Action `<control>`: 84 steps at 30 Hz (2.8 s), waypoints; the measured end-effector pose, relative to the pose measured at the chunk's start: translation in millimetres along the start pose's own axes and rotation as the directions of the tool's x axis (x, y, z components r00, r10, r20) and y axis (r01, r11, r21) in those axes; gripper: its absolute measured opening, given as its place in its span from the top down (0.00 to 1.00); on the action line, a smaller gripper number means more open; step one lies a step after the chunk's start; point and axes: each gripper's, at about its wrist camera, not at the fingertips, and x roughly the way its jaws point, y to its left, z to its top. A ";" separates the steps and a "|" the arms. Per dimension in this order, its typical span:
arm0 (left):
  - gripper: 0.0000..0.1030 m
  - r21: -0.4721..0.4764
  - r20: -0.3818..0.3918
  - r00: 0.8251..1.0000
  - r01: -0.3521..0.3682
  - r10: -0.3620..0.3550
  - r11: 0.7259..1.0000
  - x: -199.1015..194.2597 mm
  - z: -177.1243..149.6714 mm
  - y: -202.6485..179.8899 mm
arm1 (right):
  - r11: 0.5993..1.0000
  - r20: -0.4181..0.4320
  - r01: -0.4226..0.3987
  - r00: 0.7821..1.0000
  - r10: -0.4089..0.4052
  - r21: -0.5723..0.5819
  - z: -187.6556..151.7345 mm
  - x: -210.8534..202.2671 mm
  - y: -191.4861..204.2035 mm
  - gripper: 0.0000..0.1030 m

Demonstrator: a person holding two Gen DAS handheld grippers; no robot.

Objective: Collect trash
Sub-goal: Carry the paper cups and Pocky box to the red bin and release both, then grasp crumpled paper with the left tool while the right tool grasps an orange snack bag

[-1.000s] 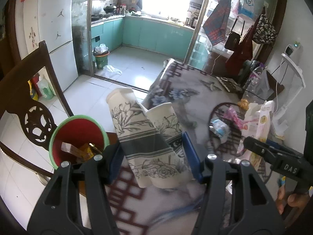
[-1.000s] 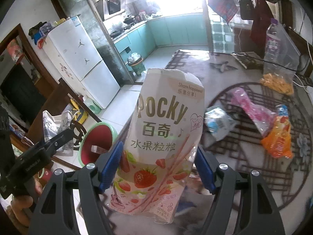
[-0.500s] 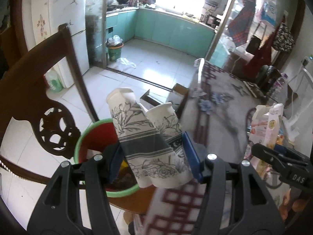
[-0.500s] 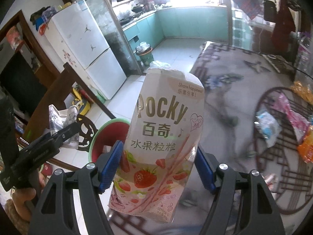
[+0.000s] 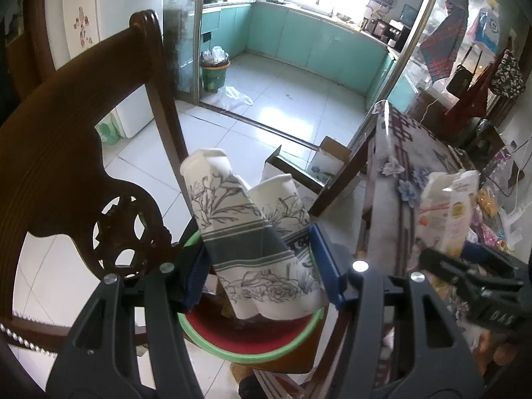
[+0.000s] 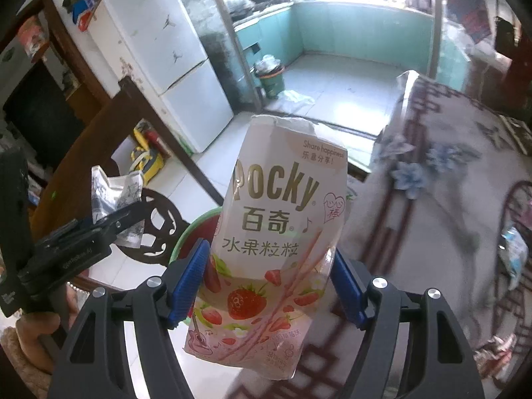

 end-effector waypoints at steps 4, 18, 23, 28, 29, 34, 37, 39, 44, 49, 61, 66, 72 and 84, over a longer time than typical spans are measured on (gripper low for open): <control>0.46 -0.008 -0.011 1.000 0.000 0.000 1.000 7.6 4.8 10.5 | 1.000 -0.058 -0.014 0.998 0.012 -0.028 1.9 28.7 15.3 0.33; 0.19 -0.036 -0.008 0.999 -0.035 0.035 0.999 12.1 6.2 28.2 | 0.997 -0.082 -0.073 0.994 0.070 -0.040 7.2 46.1 30.0 0.20; 0.18 -0.044 -0.001 1.000 -0.030 0.030 0.999 4.7 3.6 26.7 | 0.999 -0.046 -0.047 0.998 0.046 -0.009 1.6 22.4 13.5 0.20; 0.18 -0.029 0.014 1.000 -0.014 0.014 0.999 -8.0 -2.5 11.7 | 0.999 -0.012 -0.019 1.000 0.020 0.034 -12.1 -7.0 -7.4 0.20; 0.18 -0.025 0.016 1.000 -0.008 0.008 1.000 -10.2 -3.7 6.9 | 0.999 0.003 -0.016 1.000 0.016 0.050 -15.9 -16.7 -14.2 0.20; 0.18 0.019 0.033 0.999 0.023 -0.024 1.000 -23.0 -9.7 -27.5 | 0.996 0.051 0.010 0.999 -0.014 0.087 -29.9 -49.1 -35.8 0.20; 0.17 0.067 0.037 0.998 0.045 -0.048 0.997 -29.2 -14.7 -57.4 | 0.994 0.087 0.025 0.996 -0.034 0.106 -39.4 -71.9 -50.9 0.20; 0.17 0.096 0.037 0.997 0.061 -0.065 0.993 -32.2 -20.1 -81.4 | 0.993 0.109 0.039 0.993 -0.051 0.107 -49.0 -87.3 -60.9 0.19; 0.17 0.131 0.036 0.995 0.093 -0.098 0.987 -38.4 -40.6 -139.1 | 0.992 0.128 0.080 0.987 -0.092 0.095 -76.6 -122.6 -95.7 0.16; 0.17 0.164 0.015 0.991 0.129 -0.133 0.978 -42.9 -66.1 -202.4 | 0.986 0.132 0.108 0.983 -0.124 0.124 -105.8 -159.8 -148.1 0.16; 0.14 0.230 -0.093 0.977 0.211 -0.194 0.950 -37.8 -138.0 -344.8 | 0.909 0.114 0.283 0.937 -0.330 0.308 -165.1 -224.6 -332.8 0.14; 0.11 0.282 -0.119 0.978 0.201 -0.173 0.938 -35.1 -149.5 -381.9 | 0.828 0.072 0.354 0.903 -0.424 0.435 -158.7 -219.6 -422.0 0.10; 0.11 0.214 -0.146 0.975 0.197 -0.168 0.957 -0.3 -151.7 -397.0 | 0.823 -0.102 0.371 0.926 -0.364 0.430 -129.9 -153.5 -496.4 0.18; 0.46 0.204 -0.299 0.945 0.202 -0.136 0.958 88.9 -175.4 -423.8 | 0.903 0.032 0.291 0.948 -0.316 0.317 -153.5 -202.8 -459.1 0.44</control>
